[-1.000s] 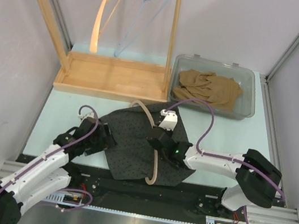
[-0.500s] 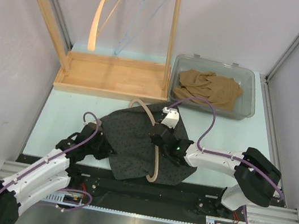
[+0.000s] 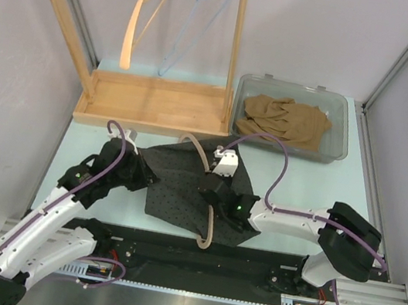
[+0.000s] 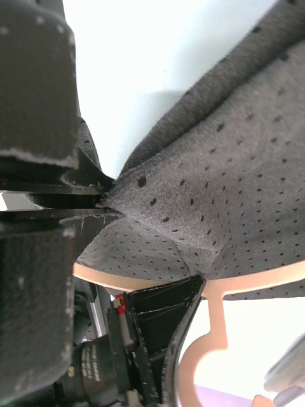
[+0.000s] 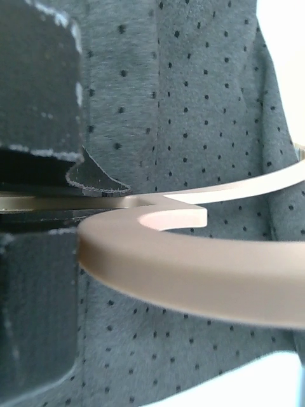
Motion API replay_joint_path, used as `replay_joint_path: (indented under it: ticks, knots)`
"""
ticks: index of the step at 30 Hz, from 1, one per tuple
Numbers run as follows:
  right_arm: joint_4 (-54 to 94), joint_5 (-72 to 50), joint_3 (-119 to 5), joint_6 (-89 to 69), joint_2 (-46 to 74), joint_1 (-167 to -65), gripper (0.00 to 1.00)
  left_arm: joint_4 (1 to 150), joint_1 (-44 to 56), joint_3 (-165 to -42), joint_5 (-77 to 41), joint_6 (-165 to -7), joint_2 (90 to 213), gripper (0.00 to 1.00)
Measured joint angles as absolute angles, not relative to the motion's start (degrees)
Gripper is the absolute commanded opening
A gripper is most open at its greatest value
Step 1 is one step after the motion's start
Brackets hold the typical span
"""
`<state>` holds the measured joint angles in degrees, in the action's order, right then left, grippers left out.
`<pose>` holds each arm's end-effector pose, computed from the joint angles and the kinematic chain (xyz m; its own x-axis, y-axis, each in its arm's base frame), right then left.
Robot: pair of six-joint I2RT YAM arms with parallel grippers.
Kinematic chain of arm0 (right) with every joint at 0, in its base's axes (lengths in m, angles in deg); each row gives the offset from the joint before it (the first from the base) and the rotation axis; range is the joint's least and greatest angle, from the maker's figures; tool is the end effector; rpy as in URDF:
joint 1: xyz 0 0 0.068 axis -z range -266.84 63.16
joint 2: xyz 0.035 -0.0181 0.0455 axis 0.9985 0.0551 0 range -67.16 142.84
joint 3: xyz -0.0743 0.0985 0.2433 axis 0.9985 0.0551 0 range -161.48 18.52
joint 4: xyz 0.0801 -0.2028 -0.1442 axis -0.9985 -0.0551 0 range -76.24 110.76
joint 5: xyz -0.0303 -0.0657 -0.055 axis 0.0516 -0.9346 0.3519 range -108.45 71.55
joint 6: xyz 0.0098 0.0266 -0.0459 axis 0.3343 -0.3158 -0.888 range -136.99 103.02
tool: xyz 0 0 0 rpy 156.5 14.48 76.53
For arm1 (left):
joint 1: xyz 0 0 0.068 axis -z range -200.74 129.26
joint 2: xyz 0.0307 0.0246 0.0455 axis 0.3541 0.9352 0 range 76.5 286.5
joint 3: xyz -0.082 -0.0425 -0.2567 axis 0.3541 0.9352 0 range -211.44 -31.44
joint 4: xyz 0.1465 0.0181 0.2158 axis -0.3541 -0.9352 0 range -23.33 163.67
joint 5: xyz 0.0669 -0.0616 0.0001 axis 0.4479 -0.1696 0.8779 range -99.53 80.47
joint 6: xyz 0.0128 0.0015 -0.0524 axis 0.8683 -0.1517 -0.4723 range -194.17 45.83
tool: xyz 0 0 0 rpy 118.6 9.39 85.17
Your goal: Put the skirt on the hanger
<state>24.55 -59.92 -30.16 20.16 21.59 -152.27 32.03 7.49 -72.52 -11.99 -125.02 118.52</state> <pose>0.1551 0.2826 0.2061 -0.4735 0.0524 -0.8792 -0.2177 0.9603 0.1744 0.1319 -0.0725 0.2720 -0.7644 -0.4690 -0.4424 -0.1464 0.7946 -0.5893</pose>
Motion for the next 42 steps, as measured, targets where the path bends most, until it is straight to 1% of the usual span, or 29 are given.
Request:
replay_joint_path:
  ticks: [6, 11, 12, 13, 14, 15, 16, 18, 19, 25, 32, 37, 42]
  knots:
    - [25.87, -65.23, -30.16, 19.31, 23.34, -155.57, 0.0, 27.54, 7.49, -75.51, -10.15, -124.62, 119.13, 0.0]
    - [25.17, -67.48, -30.16, 18.92, 23.47, -156.11, 0.0, 24.59, 7.49, -75.8, -8.36, -124.62, 118.56, 0.0]
    - [24.88, -67.68, -30.16, 18.76, 23.38, -156.09, 0.0, 24.42, 7.49, -75.38, -8.1, -124.65, 118.08, 0.02]
    - [24.75, -67.77, -30.16, 18.37, 23.21, -156.09, 0.0, 24.35, 7.49, -74.86, -7.97, -124.67, 117.6, 0.2]
    - [24.62, -67.81, -30.16, 17.47, 22.84, -156.11, 0.0, 24.31, 7.49, -73.94, -7.9, -124.71, 116.99, 0.35]
    - [24.53, -67.81, -30.16, 16.6, 22.33, -156.11, 0.0, 24.35, 7.49, -72.7, -7.75, -124.91, 116.33, 0.46]
    - [24.55, -67.7, -30.16, 15.16, 21.63, -156.11, 0.0, 24.31, 7.49, -71.34, -7.73, -125.08, 115.83, 0.54]
    - [24.86, -66.96, -30.16, 11.92, 20.13, -156.22, 0.0, 24.42, 7.49, -68.78, -7.75, -125.32, 115.26, 0.63]
    - [25.08, -66.54, -30.16, 10.33, 19.43, -156.31, 0.0, 24.53, 7.49, -67.67, -7.79, -125.59, 115.07, 0.7]
    - [27.13, -62.3, -30.16, 4.25, 16.56, -157.34, 0.0, 26.74, 7.49, -66.34, -8.14, -125.32, 116.53, 0.76]
    - [25.47, -57.89, -30.16, 2.41, 13.24, -159.0, 0.0, 29.58, 7.49, -72.02, -6.46, -121.28, 123.15, 0.77]
    - [21.21, -53.54, -30.64, 1.25, 6.68, -159.22, 0.0, 33.56, 7.49, -78.55, -5.8, -114.4, 128.79, 0.75]
    - [14.13, -47.27, -34.36, 0.27, 0.61, -157.45, 0.0, 38.32, 7.49, -81.07, -6.29, -107.25, 132.25, 0.69]
